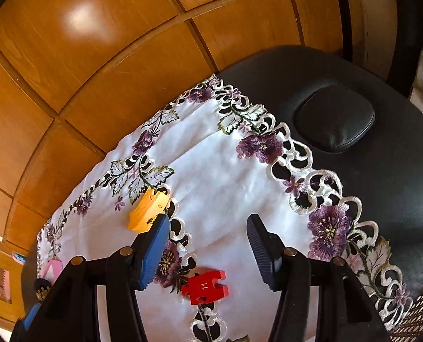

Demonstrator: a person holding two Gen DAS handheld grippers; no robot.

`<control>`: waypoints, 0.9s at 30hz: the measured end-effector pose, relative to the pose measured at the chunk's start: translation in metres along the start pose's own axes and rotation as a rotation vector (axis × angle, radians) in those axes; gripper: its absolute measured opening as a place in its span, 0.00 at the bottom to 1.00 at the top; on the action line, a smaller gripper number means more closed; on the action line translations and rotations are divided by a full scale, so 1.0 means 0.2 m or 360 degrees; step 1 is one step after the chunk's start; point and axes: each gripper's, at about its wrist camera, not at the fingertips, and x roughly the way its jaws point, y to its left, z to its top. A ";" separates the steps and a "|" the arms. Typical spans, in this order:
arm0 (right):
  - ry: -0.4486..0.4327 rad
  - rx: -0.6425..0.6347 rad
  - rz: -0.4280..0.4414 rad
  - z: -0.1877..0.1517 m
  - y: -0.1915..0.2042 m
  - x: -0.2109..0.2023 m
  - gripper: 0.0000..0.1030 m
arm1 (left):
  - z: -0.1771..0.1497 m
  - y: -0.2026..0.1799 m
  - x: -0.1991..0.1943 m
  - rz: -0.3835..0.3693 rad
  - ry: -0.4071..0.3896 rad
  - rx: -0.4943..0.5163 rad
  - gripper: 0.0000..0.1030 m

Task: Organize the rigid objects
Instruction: 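Move the left gripper to the yellow clip on the cloth and grasp it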

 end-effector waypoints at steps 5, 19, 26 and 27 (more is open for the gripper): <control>0.0022 0.0020 0.0059 0.00 0.00 0.00 0.56 | 0.12 -0.13 0.21 -0.0052 0.0057 0.0096 0.63; 0.0101 0.0152 0.0186 0.01 -0.06 0.04 0.56 | 0.36 -0.39 0.70 -0.0135 0.0105 0.0298 0.71; 0.0115 0.0158 0.0174 0.01 -0.08 0.06 0.56 | 0.37 -0.36 0.87 -0.0191 0.0228 0.0163 0.29; 0.0117 0.0162 0.0171 0.01 -0.08 0.07 0.56 | 0.36 -0.34 0.86 -0.0210 0.0246 0.0125 0.29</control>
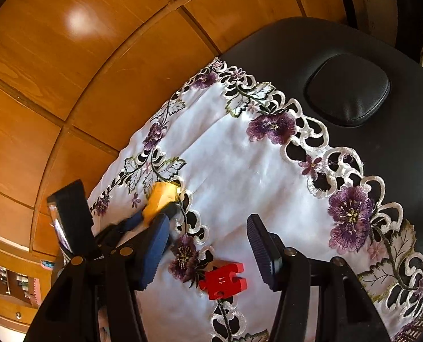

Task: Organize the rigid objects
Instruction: 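Move the left gripper to the yellow clip on the cloth and grasp it, then hold the yellow clip with the left gripper while the right gripper grasps the red puzzle piece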

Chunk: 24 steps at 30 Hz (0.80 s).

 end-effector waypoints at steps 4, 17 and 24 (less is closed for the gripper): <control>0.0017 -0.0010 -0.0018 0.00 0.00 0.01 0.56 | -0.12 0.04 -0.07 0.0015 -0.0003 -0.0057 0.29; 0.0242 -0.0167 -0.0125 -0.06 0.06 0.15 0.56 | -0.61 0.04 -0.40 0.0136 0.0021 -0.0190 0.29; 0.0402 -0.0286 -0.0178 -0.13 0.11 0.24 0.65 | -0.80 0.06 -0.52 0.0167 -0.0029 -0.0250 0.29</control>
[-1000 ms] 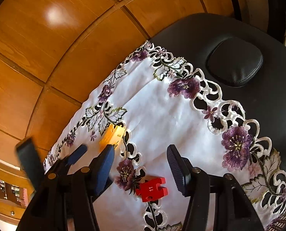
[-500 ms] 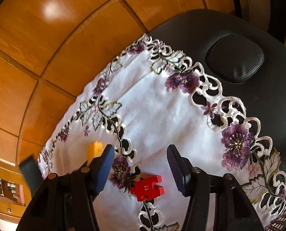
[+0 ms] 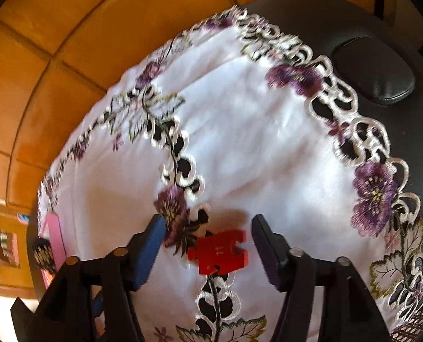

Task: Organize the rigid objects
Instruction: 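Hold the yellow clip with the left gripper while the right gripper grasps the red puzzle piece, then release the yellow clip into the tray with the left gripper while the right holds the piece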

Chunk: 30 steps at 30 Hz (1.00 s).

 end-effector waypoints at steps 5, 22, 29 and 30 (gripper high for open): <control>0.0032 -0.0103 -0.0101 -0.03 0.05 0.03 0.66 | -0.04 0.03 -0.02 0.0001 -0.0027 -0.0010 0.29; 0.0091 -0.0713 -0.0281 -0.15 0.41 0.17 0.45 | -0.07 0.06 -0.02 -0.0036 -0.0086 -0.0003 0.30; 0.0069 -0.0860 -0.0389 -0.18 0.48 0.22 0.48 | -0.09 0.07 -0.03 -0.0048 -0.0119 0.0012 0.30; 0.0064 -0.0863 -0.0389 -0.18 0.48 0.22 0.49 | -0.09 0.07 -0.03 -0.0050 -0.0125 0.0013 0.30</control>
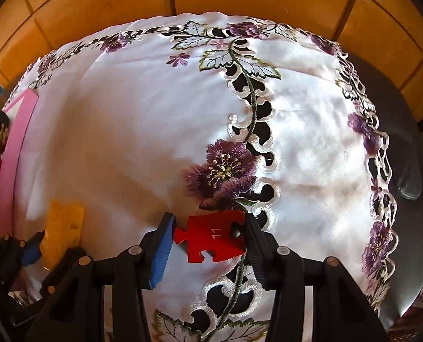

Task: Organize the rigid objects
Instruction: 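Release the yellow clip into the tray with the left gripper while the right holds the piece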

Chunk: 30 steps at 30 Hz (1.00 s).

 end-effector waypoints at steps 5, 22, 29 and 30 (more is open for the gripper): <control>-0.0022 -0.0017 -0.0003 -0.02 0.01 0.00 0.51 | -0.01 0.00 0.00 -0.0003 -0.0019 0.0005 0.29; -0.0091 -0.0162 -0.0074 -0.07 0.10 -0.02 0.45 | 0.00 0.01 -0.09 -0.0013 -0.0010 -0.0028 0.29; -0.0118 -0.0217 -0.0114 -0.09 0.12 -0.03 0.45 | 0.04 0.03 -0.30 -0.0068 -0.0134 -0.0060 0.29; -0.0121 -0.0221 -0.0118 -0.09 0.13 -0.03 0.45 | 0.04 0.04 -0.32 -0.0073 -0.0141 -0.0070 0.29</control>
